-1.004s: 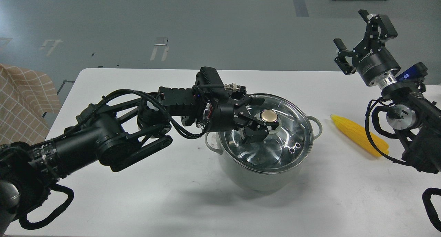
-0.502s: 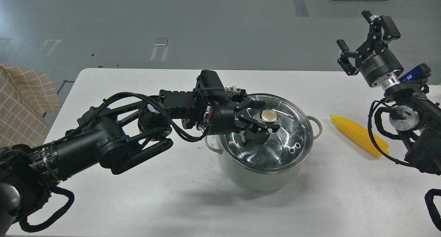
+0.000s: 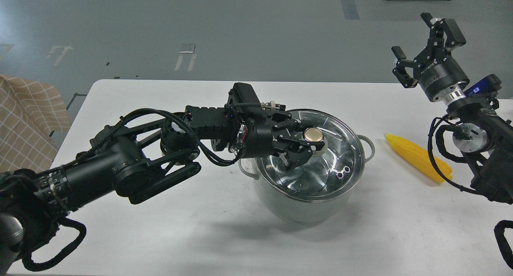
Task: Open pot and put corn in
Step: 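Lift the glass lid off the pot and lower it beside the pot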
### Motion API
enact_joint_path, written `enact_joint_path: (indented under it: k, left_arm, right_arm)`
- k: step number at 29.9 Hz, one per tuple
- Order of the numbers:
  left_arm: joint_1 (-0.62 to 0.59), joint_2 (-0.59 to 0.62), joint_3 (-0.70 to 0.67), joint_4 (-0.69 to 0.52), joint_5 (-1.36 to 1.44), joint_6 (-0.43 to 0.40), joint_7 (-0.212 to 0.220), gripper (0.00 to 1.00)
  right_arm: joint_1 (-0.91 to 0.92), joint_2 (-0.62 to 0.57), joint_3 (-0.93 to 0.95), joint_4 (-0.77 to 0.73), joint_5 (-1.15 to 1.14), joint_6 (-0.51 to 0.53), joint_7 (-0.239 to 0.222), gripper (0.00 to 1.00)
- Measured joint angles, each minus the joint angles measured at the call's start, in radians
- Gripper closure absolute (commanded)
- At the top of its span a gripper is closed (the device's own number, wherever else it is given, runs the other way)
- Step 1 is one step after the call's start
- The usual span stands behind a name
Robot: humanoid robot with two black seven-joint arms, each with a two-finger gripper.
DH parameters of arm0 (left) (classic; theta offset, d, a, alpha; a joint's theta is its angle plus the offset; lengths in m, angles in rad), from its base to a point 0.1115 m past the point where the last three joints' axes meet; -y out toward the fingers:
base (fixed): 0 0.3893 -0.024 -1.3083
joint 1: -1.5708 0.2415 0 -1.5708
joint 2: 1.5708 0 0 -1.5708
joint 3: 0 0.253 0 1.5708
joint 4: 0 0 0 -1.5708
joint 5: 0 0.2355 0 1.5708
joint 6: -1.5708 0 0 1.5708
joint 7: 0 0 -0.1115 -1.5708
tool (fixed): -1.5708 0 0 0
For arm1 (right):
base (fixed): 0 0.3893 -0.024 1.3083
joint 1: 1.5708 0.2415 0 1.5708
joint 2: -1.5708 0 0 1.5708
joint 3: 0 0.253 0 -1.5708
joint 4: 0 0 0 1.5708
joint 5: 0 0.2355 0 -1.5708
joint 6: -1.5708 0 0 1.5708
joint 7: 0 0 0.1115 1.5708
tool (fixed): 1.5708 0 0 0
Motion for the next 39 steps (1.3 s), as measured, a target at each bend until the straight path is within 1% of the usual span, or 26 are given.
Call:
enact_joint_path:
  k: [5,9,11,15,18,20,22,24,26,29,32,37,39]
  left_arm:
    - [-0.038,0.023,-0.014,-0.058,0.000,-0.008,0.001,0.91]
    - [-0.090,0.098,-0.017,-0.096,0.000,-0.011,0.003,0.91]
    - [-0.108,0.162,-0.027,-0.102,-0.010,-0.010,0.000,0.91]
    - [-0.115,0.328,-0.063,-0.104,-0.063,0.002,-0.019,0.91]
    - [-0.100,0.465,-0.063,-0.102,-0.133,0.038,-0.042,0.91]
    - [-0.063,0.554,-0.055,-0.098,-0.189,0.087,-0.049,0.91]
    - [-0.023,0.611,-0.052,-0.095,-0.220,0.123,-0.051,0.91]
    - [0.031,0.652,-0.052,-0.089,-0.236,0.174,-0.053,0.91]
    - [0.099,0.675,-0.054,-0.075,-0.238,0.244,-0.052,0.91]
    - [0.198,0.681,-0.064,-0.039,-0.237,0.355,-0.053,0.91]
    - [0.265,0.676,-0.066,0.016,-0.236,0.449,-0.053,0.91]
    - [0.335,0.636,-0.055,0.132,-0.236,0.604,-0.055,0.91]
    - [0.361,0.612,-0.048,0.164,-0.236,0.637,-0.061,0.91]
  right_arm:
    - [-0.001,-0.003,0.000,0.000,0.000,0.000,0.000,0.00]
    - [-0.002,-0.008,0.000,0.000,0.000,0.000,0.000,0.00]
    - [-0.002,-0.009,0.000,0.000,0.000,0.000,0.000,0.00]
    - [-0.002,-0.027,0.000,0.011,0.000,-0.001,0.000,0.00]
    - [-0.008,-0.043,0.000,0.027,0.000,-0.001,0.000,0.00]
    - [-0.012,-0.047,0.000,0.032,0.000,-0.001,0.000,0.00]
    - [-0.014,-0.049,0.000,0.033,0.000,-0.001,0.000,0.00]
    - [-0.016,-0.049,0.000,0.034,0.000,-0.001,0.000,0.00]
    - [-0.020,-0.049,0.000,0.034,0.000,-0.001,0.000,0.00]
    - [-0.024,-0.048,0.000,0.035,0.000,-0.001,0.000,0.00]
    - [-0.025,-0.048,0.000,0.035,0.000,-0.001,0.000,0.00]
    - [-0.028,-0.047,0.000,0.036,0.000,-0.001,0.000,0.00]
    - [-0.030,-0.047,0.000,0.036,0.000,-0.001,0.000,0.00]
